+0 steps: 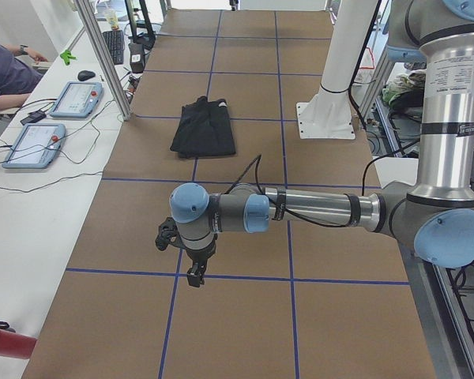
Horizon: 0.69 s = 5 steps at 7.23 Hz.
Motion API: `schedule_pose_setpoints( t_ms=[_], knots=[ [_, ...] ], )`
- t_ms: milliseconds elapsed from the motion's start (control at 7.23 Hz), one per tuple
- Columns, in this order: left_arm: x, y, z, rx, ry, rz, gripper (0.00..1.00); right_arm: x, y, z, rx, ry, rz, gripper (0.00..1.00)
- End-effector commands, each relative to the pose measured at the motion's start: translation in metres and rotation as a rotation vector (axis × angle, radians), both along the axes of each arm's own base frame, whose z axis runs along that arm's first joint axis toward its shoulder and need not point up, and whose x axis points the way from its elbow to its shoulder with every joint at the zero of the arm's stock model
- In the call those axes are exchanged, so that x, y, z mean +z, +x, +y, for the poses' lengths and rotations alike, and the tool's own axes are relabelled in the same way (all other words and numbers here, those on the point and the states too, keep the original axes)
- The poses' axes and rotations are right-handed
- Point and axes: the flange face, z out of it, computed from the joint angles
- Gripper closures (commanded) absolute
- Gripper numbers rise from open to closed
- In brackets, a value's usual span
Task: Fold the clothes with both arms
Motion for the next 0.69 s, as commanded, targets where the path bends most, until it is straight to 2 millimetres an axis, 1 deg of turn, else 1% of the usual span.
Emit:
schedule_pose_setpoints(
  t_ms=[0,138,415,553],
  knots=[
    [0.0,0.002,0.0,0.005,0.004,-0.003,0.0,0.003,0.004,0.003,-0.006,0.007,0.054,0.0],
    [0.002,0.001,0.001,0.004,0.0,-0.004,0.0,0.003,0.007,0.001,-0.018,0.019,0.094,0.0],
    [0.0,0.002,0.001,0.004,0.003,-0.004,0.0,-0.002,0.007,-0.001,-0.021,0.032,0.098,0.0],
    [0.0,0.002,0.001,0.004,0.003,-0.003,0.0,-0.017,0.007,0.0,-0.022,0.065,0.096,0.0]
  ],
)
